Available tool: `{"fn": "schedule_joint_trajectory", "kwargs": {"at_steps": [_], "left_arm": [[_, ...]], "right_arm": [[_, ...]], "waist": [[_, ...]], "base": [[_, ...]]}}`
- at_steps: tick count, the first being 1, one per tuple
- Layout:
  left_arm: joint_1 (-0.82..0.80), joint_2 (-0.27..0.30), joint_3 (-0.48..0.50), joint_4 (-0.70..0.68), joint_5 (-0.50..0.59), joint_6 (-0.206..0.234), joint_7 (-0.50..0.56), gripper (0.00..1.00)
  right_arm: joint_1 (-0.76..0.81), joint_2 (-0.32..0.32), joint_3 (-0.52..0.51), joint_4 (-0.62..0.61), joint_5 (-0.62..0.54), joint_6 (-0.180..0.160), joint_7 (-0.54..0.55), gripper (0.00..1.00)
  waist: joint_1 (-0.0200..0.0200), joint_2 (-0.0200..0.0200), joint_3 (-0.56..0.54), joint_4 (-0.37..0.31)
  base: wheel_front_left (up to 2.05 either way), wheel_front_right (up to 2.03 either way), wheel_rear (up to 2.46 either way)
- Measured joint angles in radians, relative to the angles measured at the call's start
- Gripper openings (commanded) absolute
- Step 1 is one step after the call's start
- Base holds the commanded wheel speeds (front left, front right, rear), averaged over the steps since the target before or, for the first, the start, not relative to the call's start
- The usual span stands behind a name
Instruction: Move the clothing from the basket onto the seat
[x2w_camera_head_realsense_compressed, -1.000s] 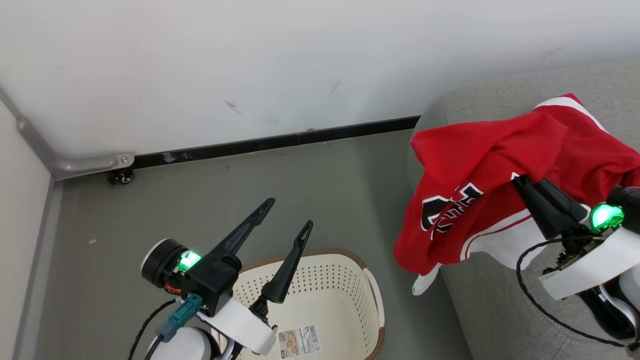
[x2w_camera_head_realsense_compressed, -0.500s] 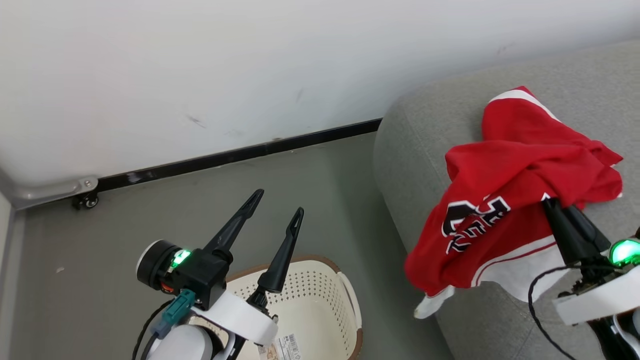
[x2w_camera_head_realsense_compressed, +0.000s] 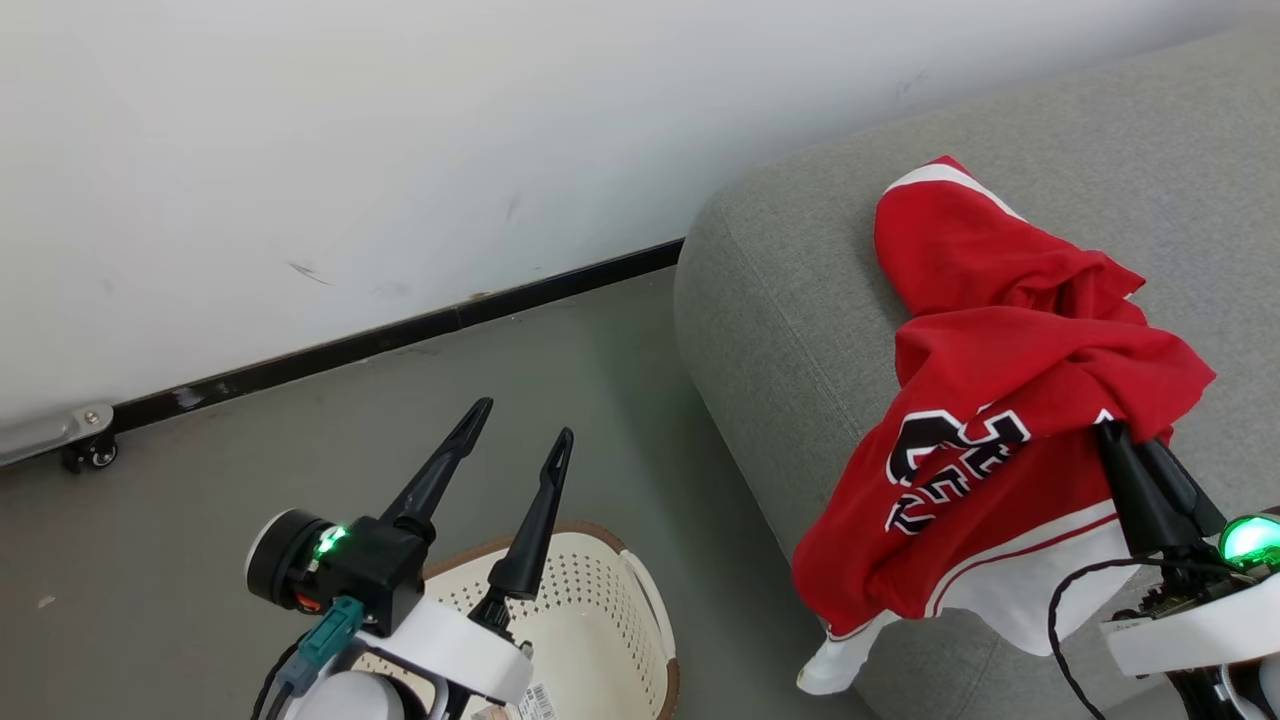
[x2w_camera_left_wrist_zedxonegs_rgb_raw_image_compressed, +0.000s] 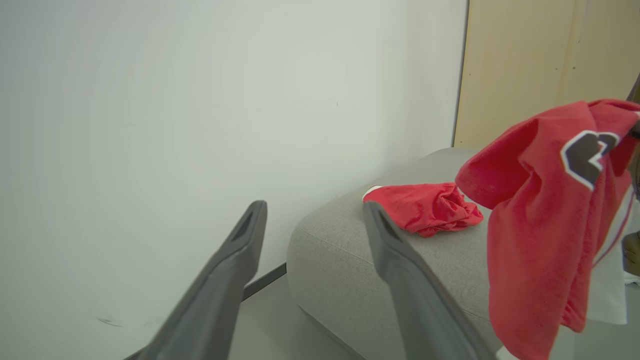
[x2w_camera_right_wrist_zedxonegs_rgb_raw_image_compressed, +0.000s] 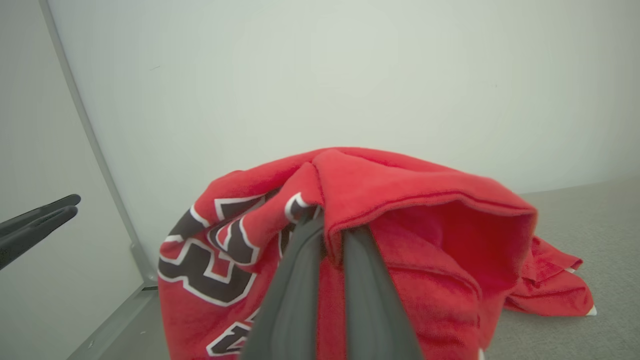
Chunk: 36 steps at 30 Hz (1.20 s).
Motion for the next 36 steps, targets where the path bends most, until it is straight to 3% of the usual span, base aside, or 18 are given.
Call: {"fn": "schedule_joint_trajectory", "kwargs": {"at_steps": [7, 15, 20, 36], "left_arm": [[0.026, 0.013, 0.03, -0.018, 0.012, 0.014, 0.0, 1.0], [0.04, 0.043, 0.079, -0.053, 0.026, 0.037, 0.0, 1.0], [0.058, 0.066, 0.117, -0.087, 0.032, 0.062, 0.0, 1.0], [0.076, 0.133, 0.15, -0.173, 0.064, 0.072, 0.0, 1.0]], "right_arm": [[-0.032, 0.032, -0.044, 0.021, 0.0, 0.0, 0.0, 0.0], [-0.205, 0.027, -0.091, 0.045, 0.0, 0.0, 0.0, 0.0], [-0.319, 0.005, -0.123, 0.079, 0.001, 0.0, 0.021, 0.0], [-0.617, -0.071, -0.287, 0.32, 0.013, 0.0, 0.119, 0.0]], "waist": [[0.0, 0.0, 0.011, -0.03], [0.0, 0.0, 0.043, -0.037], [0.0, 0.0, 0.069, -0.035], [0.0001, 0.0, 0.175, -0.008]], "base": [[0.0, 0.0, 0.0], [0.0, 0.0, 0.0], [0.0, 0.0, 0.0], [0.0, 0.0, 0.0]]}}
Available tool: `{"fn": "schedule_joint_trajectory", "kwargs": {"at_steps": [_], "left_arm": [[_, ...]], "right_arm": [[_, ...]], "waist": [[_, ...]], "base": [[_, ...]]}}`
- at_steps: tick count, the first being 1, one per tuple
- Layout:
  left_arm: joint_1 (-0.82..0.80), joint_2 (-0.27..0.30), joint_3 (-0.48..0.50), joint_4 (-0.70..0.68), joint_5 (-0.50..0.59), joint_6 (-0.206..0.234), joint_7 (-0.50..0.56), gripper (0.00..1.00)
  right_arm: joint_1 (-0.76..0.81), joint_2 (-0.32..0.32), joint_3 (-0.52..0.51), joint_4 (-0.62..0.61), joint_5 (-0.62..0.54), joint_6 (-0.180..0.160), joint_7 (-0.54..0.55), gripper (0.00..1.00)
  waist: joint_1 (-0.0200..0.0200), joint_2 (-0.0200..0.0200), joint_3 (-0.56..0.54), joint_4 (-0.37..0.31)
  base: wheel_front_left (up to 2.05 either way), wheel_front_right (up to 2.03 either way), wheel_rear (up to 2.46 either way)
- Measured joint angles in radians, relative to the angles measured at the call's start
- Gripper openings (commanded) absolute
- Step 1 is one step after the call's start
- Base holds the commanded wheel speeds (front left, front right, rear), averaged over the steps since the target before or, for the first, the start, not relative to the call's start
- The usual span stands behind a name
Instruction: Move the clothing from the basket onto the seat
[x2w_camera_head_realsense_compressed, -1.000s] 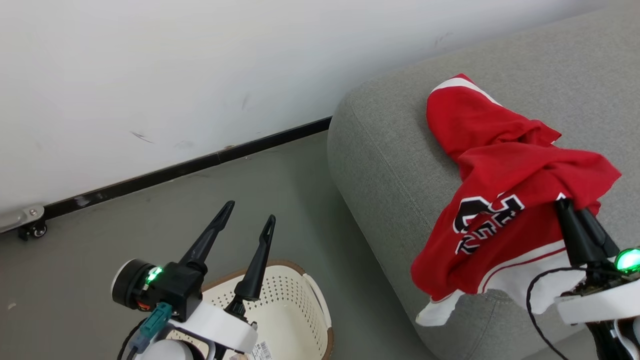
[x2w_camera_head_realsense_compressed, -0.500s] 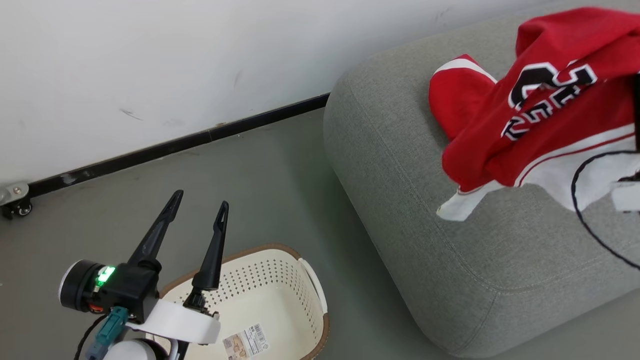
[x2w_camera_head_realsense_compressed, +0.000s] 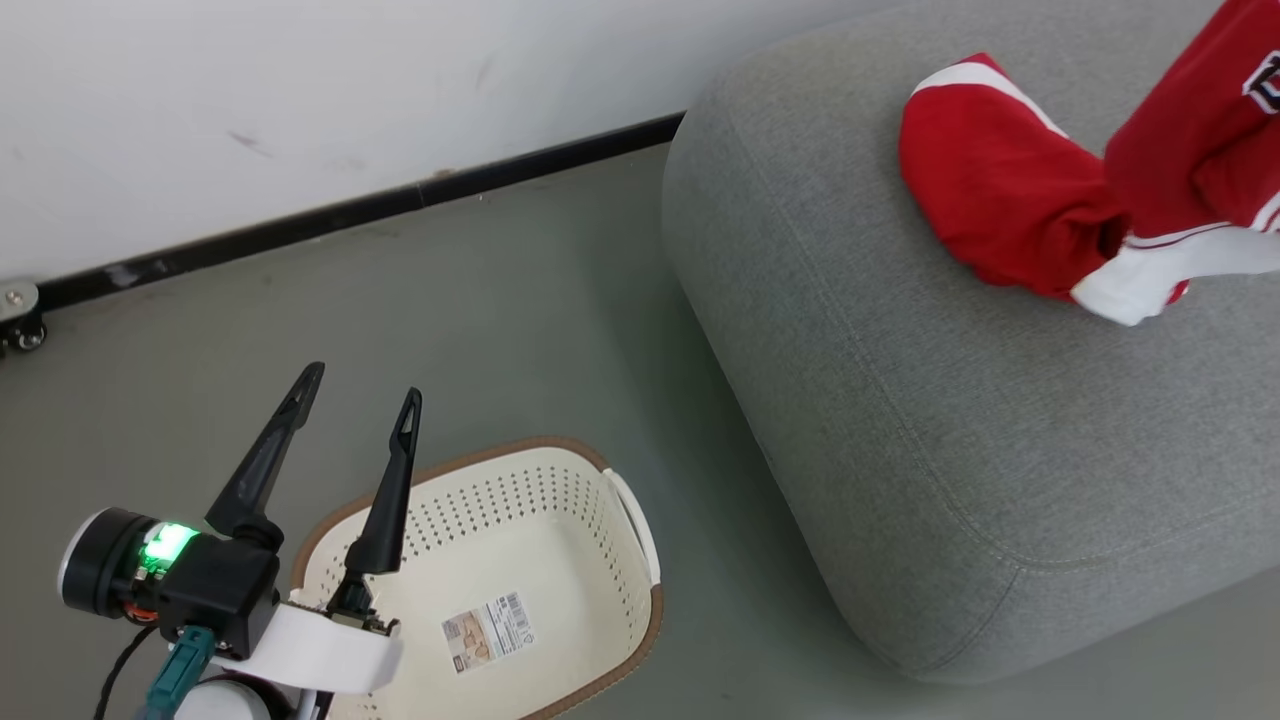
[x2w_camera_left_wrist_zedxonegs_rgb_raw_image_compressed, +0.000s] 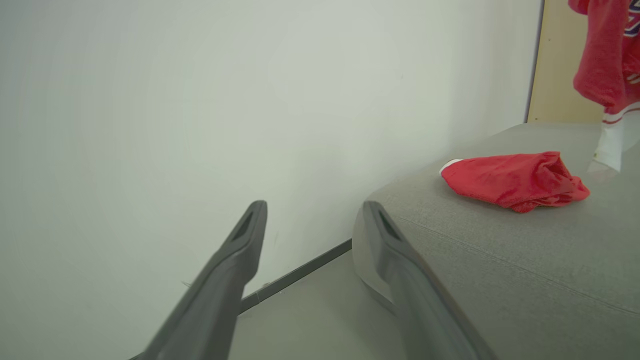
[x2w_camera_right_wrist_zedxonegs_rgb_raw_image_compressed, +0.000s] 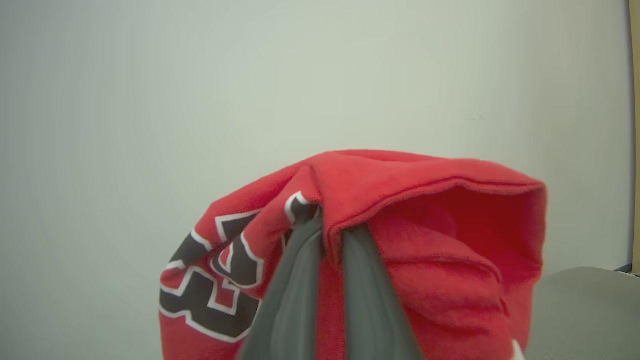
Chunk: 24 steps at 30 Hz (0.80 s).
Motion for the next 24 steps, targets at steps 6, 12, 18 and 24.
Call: {"fn": "schedule_joint_trajectory", "kwargs": {"at_steps": [6, 12, 18, 24], "left_arm": [[-0.001, 0.023, 0.006, -0.034, 0.02, 0.0, 0.0, 1.0], [-0.005, 0.04, 0.007, -0.074, 0.033, 0.0, 0.008, 1.0], [-0.011, 0.062, -0.001, -0.109, 0.051, -0.002, 0.036, 1.0], [-0.028, 0.069, -0.008, -0.141, 0.061, -0.003, 0.061, 1.0]], "right_arm": [[-0.036, -0.022, -0.017, 0.078, -0.024, 0.0, 0.012, 0.0], [-0.107, -0.072, -0.066, 0.163, -0.053, 0.0, 0.014, 0.0], [-0.177, -0.105, -0.092, 0.232, -0.078, 0.0, 0.005, 0.0], [-0.234, -0.099, -0.097, 0.295, -0.111, 0.0, -0.012, 0.0]], "waist": [[0.0, 0.0, 0.034, 0.014], [0.0, 0.0, 0.074, 0.032], [0.0, 0.0, 0.116, 0.051], [0.0, 0.0, 0.16, 0.068]], "base": [[0.0, 0.0, 0.0], [0.0, 0.0, 0.0], [0.0, 0.0, 0.0], [0.0, 0.0, 0.0]]}}
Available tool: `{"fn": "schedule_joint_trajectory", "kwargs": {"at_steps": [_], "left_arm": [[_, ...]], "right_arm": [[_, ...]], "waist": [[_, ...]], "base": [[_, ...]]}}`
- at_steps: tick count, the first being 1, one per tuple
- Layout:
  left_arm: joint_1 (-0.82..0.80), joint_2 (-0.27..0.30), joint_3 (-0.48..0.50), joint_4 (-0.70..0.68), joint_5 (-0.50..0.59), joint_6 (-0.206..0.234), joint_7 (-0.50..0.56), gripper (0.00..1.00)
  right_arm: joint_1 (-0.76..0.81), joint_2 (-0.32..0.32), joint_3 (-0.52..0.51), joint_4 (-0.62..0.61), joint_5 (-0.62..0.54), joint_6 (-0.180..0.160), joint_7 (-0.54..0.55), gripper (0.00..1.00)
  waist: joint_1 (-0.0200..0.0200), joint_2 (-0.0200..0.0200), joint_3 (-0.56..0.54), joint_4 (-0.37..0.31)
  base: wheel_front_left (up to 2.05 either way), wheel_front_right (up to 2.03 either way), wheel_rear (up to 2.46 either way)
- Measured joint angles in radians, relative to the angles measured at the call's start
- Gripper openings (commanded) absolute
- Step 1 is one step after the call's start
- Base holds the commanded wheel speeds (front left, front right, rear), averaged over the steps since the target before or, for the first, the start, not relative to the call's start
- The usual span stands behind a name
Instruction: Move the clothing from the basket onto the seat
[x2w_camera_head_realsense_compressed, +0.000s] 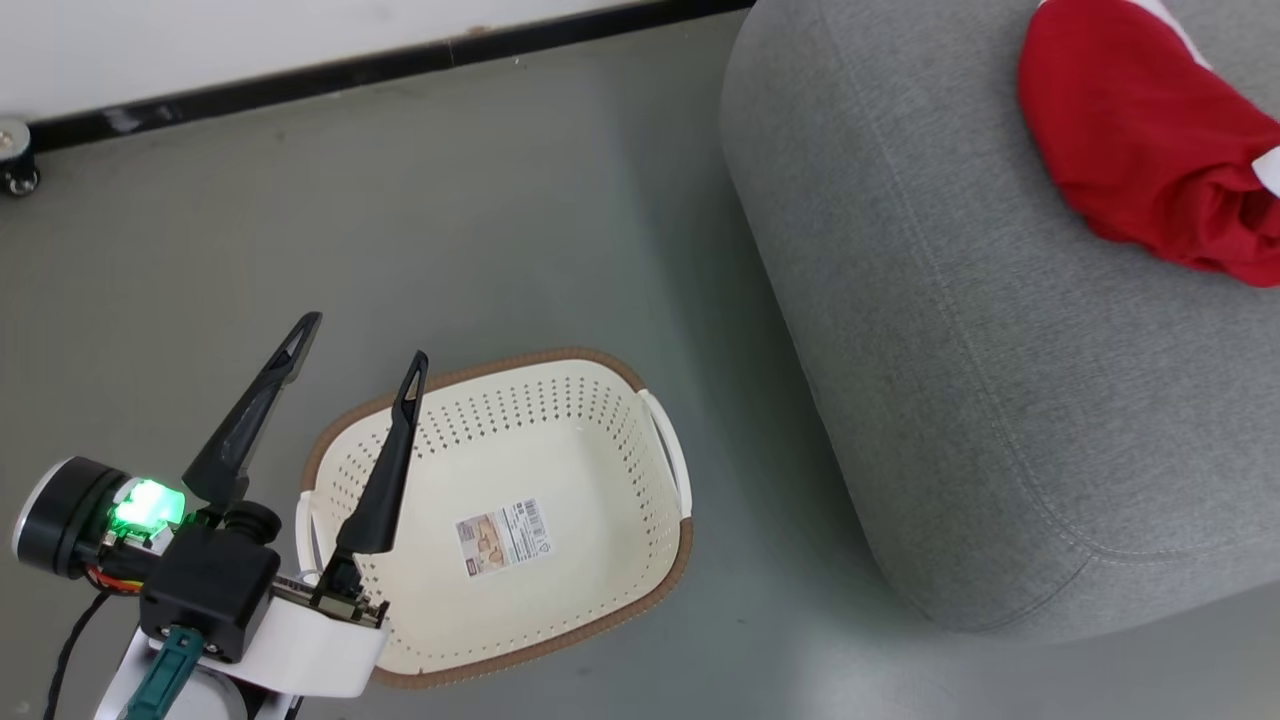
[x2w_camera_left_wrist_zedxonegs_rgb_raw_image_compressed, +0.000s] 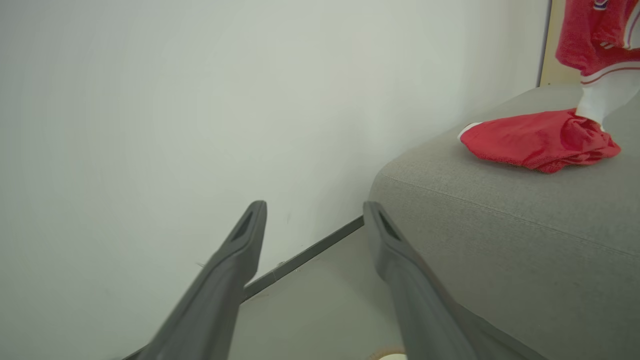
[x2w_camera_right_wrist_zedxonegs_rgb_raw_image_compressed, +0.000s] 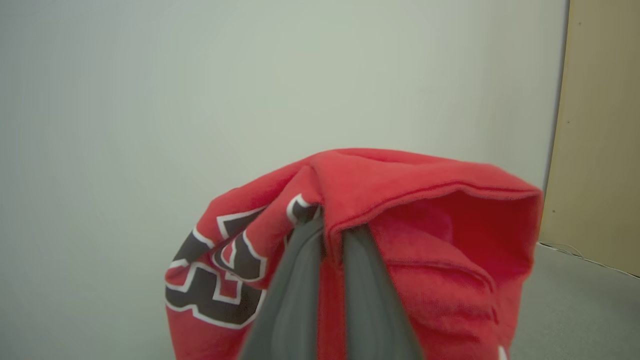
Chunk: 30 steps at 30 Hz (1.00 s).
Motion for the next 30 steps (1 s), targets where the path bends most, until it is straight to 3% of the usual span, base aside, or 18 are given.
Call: {"fn": "schedule_joint_trajectory", "kwargs": {"at_steps": [13, 19, 20, 30], "left_arm": [[-0.035, 0.025, -0.009, -0.064, 0.018, -0.012, 0.047, 1.0], [-0.058, 0.025, -0.009, -0.08, 0.021, -0.013, 0.055, 1.0], [-0.067, 0.023, -0.009, -0.082, 0.023, -0.013, 0.055, 1.0], [-0.101, 0.006, -0.01, -0.079, 0.023, -0.013, 0.05, 1.0]], "right_arm": [[0.001, 0.129, 0.027, 0.186, -0.068, 0.0, -0.054, 0.0], [0.005, 0.188, 0.051, 0.262, -0.075, 0.0, -0.047, 0.0], [0.016, 0.205, 0.071, 0.293, -0.068, 0.0, -0.007, 0.0], [0.031, 0.233, 0.083, 0.323, -0.04, 0.0, -0.005, 0.0]], "waist": [[0.0, 0.0, 0.1, 0.033], [0.0, 0.0, 0.144, 0.041], [0.0, 0.0, 0.157, 0.042], [0.0, 0.0, 0.212, 0.03]], "base": [[0.0, 0.0, 0.0], [0.0, 0.0, 0.0], [0.0, 0.0, 0.0], [0.0, 0.0, 0.0]]}}
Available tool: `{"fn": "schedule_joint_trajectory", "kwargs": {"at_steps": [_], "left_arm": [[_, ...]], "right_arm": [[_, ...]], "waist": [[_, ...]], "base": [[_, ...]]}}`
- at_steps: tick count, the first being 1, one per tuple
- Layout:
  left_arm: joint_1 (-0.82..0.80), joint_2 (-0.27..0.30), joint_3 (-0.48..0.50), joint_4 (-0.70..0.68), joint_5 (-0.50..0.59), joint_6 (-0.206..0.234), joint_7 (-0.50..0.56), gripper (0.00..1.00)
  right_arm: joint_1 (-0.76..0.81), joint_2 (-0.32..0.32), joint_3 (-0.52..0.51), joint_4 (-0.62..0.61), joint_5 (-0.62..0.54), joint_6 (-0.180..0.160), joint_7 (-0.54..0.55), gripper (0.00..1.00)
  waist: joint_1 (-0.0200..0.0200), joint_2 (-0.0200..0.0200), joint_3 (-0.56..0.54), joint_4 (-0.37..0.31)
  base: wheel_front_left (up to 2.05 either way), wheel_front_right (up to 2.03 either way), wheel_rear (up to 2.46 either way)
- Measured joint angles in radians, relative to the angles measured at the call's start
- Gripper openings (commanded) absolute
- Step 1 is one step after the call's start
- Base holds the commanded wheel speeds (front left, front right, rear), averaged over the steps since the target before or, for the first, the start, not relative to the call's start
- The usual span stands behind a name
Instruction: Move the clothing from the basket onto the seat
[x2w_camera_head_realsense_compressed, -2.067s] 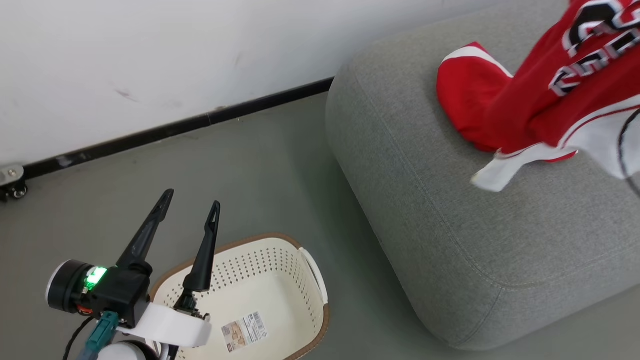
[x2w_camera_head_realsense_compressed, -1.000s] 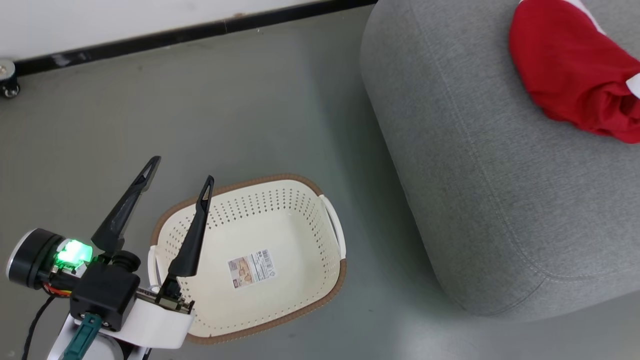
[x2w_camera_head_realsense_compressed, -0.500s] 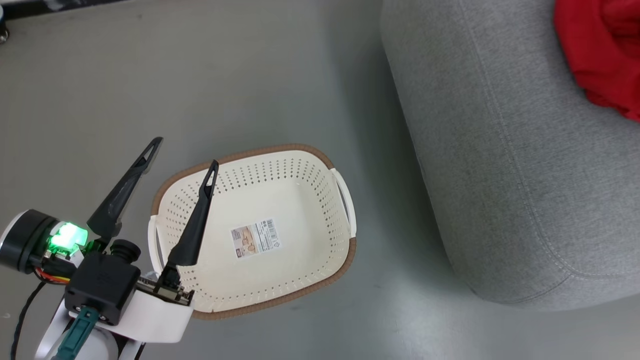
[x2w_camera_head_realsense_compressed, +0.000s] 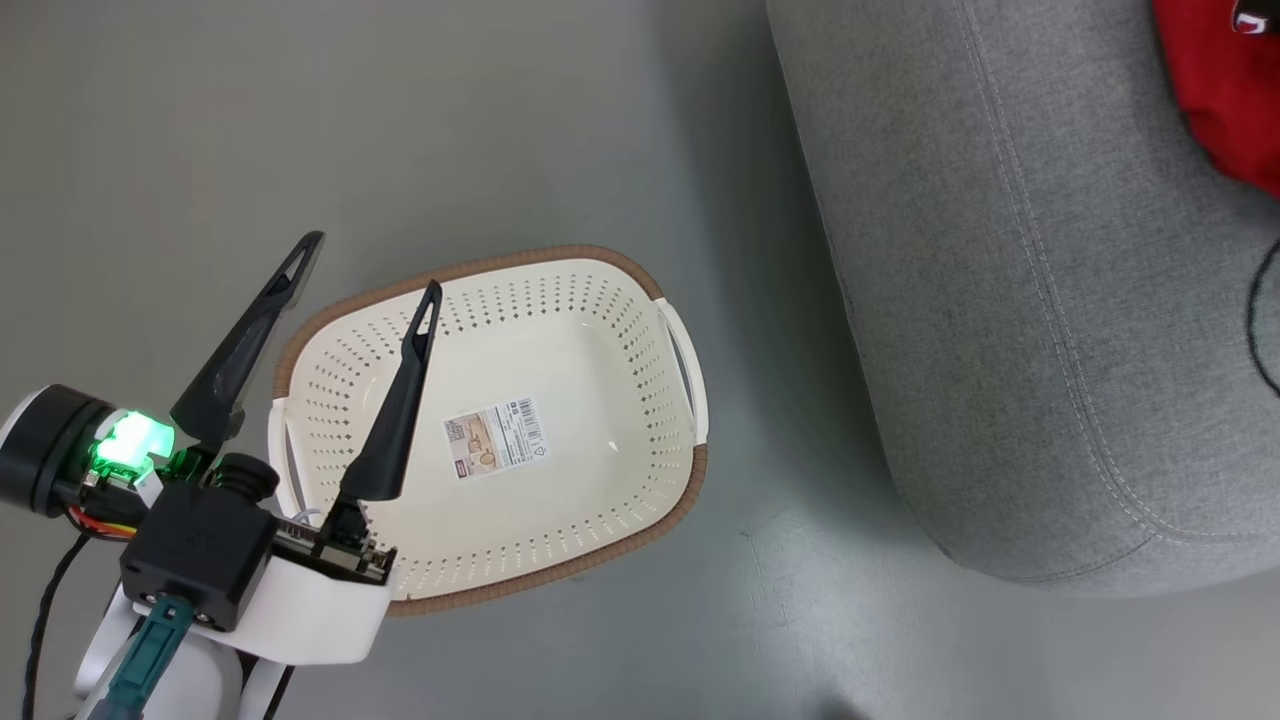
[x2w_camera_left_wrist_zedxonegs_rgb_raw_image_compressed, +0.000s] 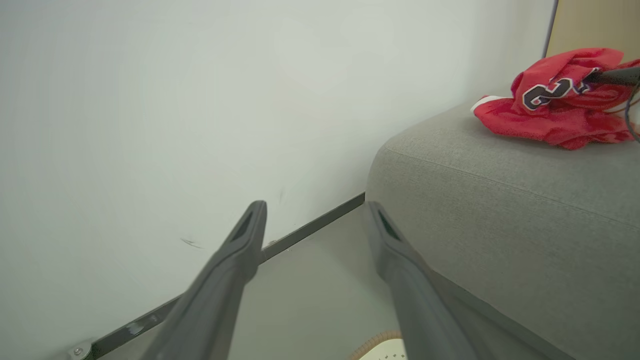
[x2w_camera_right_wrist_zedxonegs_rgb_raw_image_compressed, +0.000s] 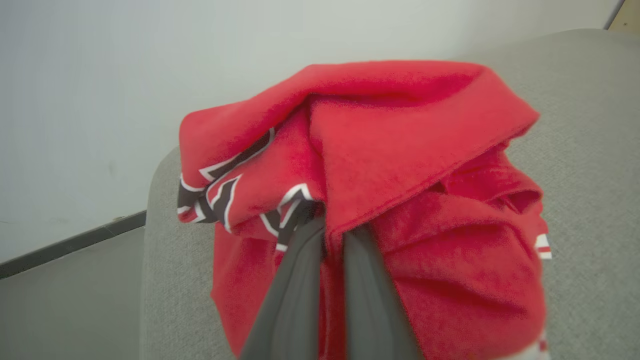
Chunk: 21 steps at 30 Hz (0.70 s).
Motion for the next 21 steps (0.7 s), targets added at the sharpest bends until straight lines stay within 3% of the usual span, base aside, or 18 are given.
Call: {"fn": "schedule_joint_trajectory", "kwargs": {"at_steps": [7, 8, 11, 12, 13, 15, 16, 21], "left_arm": [[-0.018, -0.016, 0.001, 0.023, 0.0, 0.006, -0.03, 1.0], [-0.018, -0.018, 0.001, 0.027, 0.0, 0.006, -0.033, 1.0], [-0.018, -0.025, 0.001, 0.041, 0.0, 0.007, -0.043, 1.0], [-0.018, -0.026, 0.0, 0.046, 0.0, 0.007, -0.046, 1.0], [-0.019, -0.028, -0.001, 0.05, -0.001, 0.007, -0.049, 1.0], [-0.02, -0.032, -0.003, 0.058, -0.001, 0.007, -0.051, 1.0], [-0.02, -0.035, -0.005, 0.062, -0.001, 0.007, -0.054, 1.0], [-0.021, -0.048, -0.011, 0.082, -0.008, 0.007, -0.067, 1.0]], "right_arm": [[0.019, 0.035, 0.023, -0.016, 0.066, 0.0, 0.0, 0.0], [0.025, 0.035, 0.024, -0.018, 0.076, 0.0, 0.0, 0.14], [0.043, 0.035, 0.038, -0.031, 0.095, 0.0, 0.0, 0.41], [0.047, 0.035, 0.042, -0.035, 0.104, 0.0, 0.0, 0.53], [0.051, 0.033, 0.048, -0.04, 0.11, 0.0, 0.0, 0.72], [0.059, 0.032, 0.053, -0.052, 0.119, 0.0, 0.0, 0.95], [0.064, 0.03, 0.056, -0.059, 0.124, 0.0, 0.0, 1.0], [0.09, 0.01, 0.058, -0.092, 0.165, 0.0, -0.004, 1.0]], "waist": [[0.0, 0.0, 0.012, -0.013], [0.0, 0.0, 0.011, -0.014], [0.0, 0.0, 0.007, -0.02], [0.0, 0.0, 0.005, -0.021], [0.0, 0.0, 0.004, -0.023], [0.0, 0.0, -0.001, -0.027], [0.0, 0.0, -0.003, -0.029], [0.0, 0.0, -0.017, -0.038]], "base": [[0.0, 0.0, 0.0], [0.0, 0.0, 0.0], [0.0, 0.0, 0.0], [0.0, 0.0, 0.0], [0.0, 0.0, 0.0], [0.0, 0.0, 0.0], [0.0, 0.0, 0.0], [0.0, 0.0, 0.0]]}}
